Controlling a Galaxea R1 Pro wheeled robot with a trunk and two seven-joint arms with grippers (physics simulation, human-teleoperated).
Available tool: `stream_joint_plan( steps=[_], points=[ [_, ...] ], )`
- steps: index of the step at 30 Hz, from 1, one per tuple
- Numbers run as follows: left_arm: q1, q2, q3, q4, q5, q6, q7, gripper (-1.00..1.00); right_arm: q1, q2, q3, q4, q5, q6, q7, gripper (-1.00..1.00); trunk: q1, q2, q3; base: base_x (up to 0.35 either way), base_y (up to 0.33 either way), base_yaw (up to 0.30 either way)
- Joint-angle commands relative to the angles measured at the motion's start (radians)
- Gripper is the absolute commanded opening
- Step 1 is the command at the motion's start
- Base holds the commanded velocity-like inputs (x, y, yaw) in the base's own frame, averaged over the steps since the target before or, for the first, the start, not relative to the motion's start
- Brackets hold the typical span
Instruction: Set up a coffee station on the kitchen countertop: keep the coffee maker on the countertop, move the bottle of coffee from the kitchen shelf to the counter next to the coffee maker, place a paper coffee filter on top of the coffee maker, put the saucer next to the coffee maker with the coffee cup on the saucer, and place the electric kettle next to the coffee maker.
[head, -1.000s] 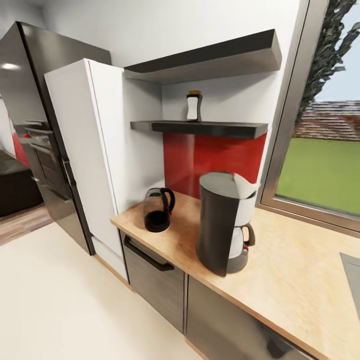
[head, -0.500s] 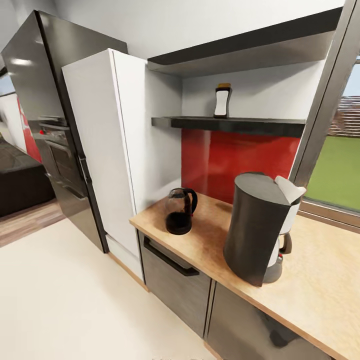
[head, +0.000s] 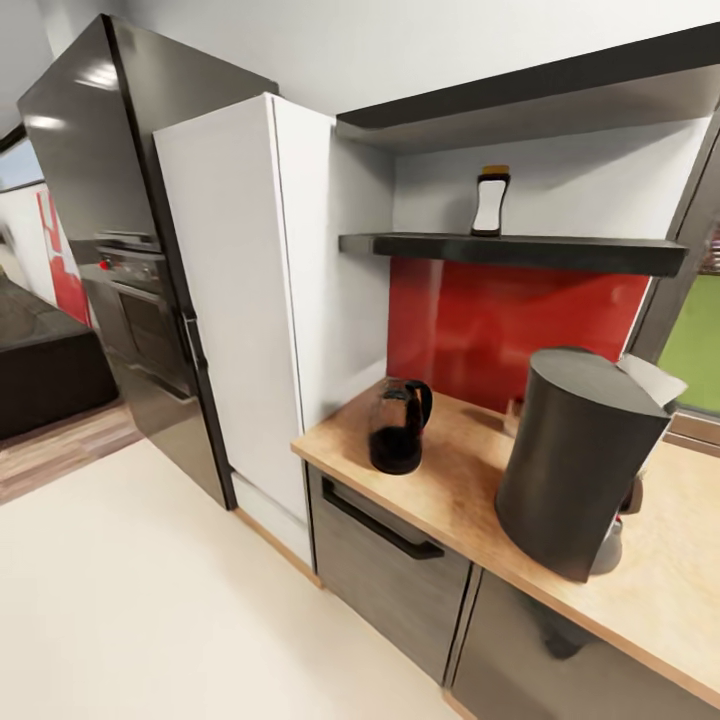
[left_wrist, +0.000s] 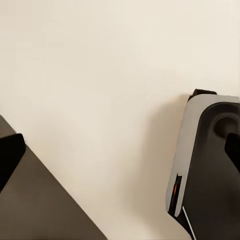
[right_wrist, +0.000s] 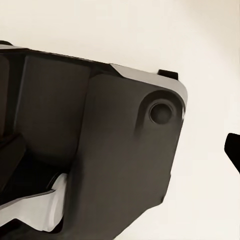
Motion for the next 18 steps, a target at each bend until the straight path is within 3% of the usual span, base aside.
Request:
stream_joint_plan(
  steps=[1, 6, 18],
  points=[
    [0.0, 0.0, 0.002, -0.002, 0.004, -0.001, -0.001, 1.0, -0.001, 0.0, 0.008, 0.001, -0.01, -0.003, 0.004, 1.0, 0.001, -0.002, -0.002, 0.141, 0.337, 0.0],
    [0.0, 0.0, 0.002, -0.002, 0.005, -0.001, -0.001, 1.0, -0.001, -0.002, 0.008, 0.001, -0.011, -0.003, 0.004, 1.0, 0.001, -0.002, -0.002, 0.145, 0.337, -0.08],
    [0.0, 0.0, 0.002, -0.002, 0.005, -0.001, -0.001, 1.0, -0.001, -0.003, 0.008, 0.001, -0.013, -0.003, 0.004, 1.0, 0.001, -0.002, -0.002, 0.149, 0.315, -0.282]
  ],
)
